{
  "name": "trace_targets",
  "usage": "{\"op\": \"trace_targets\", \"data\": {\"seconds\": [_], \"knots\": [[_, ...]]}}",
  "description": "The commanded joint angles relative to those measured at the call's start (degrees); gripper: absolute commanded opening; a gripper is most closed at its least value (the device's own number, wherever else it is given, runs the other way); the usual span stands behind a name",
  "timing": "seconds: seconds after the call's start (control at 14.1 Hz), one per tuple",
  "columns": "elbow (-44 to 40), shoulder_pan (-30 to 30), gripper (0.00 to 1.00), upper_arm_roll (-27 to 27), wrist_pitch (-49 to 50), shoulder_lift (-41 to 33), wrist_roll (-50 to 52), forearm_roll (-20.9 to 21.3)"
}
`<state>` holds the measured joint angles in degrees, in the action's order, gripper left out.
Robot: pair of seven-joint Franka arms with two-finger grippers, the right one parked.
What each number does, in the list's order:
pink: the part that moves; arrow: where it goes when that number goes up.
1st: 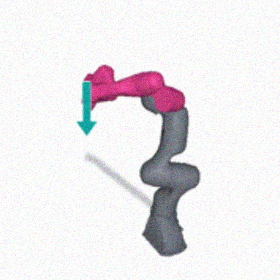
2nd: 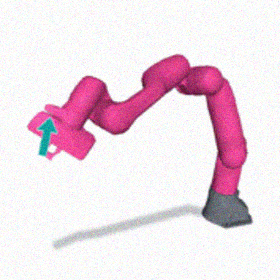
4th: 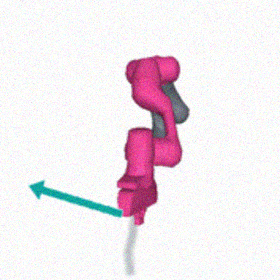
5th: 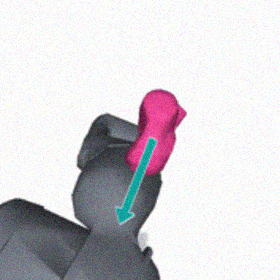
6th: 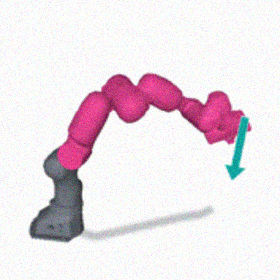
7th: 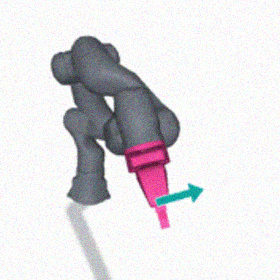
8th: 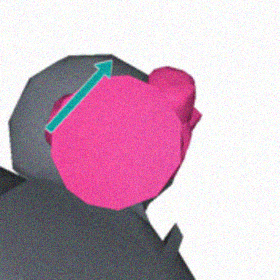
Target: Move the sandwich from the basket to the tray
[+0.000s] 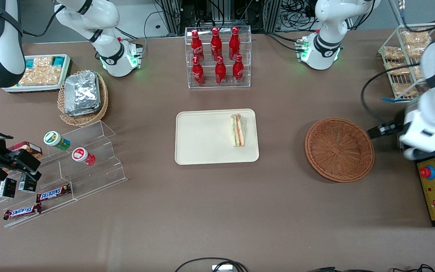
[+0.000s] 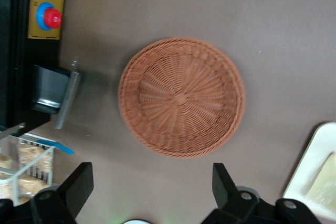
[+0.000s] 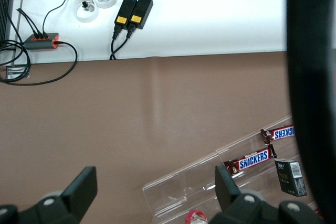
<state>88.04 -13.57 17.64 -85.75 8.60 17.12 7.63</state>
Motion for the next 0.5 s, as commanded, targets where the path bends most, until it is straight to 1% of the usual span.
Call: {"op": "trace_targets", "data": {"seconds": [0.0, 0.21, 0.28, 0.43], "knots": [[2.7, 1.7, 1.00, -4.6, 3.0, -5.4, -8.5, -1.6], [2.7, 1.7, 1.00, -5.9, 5.5, -8.2, -16.0, -1.7], [2.7, 1.7, 1.00, -6.0, 5.8, -9.0, -18.4, -2.3], [2.3, 1.8, 1.00, -7.3, 5.9, -10.0, -23.1, -6.6]]}}
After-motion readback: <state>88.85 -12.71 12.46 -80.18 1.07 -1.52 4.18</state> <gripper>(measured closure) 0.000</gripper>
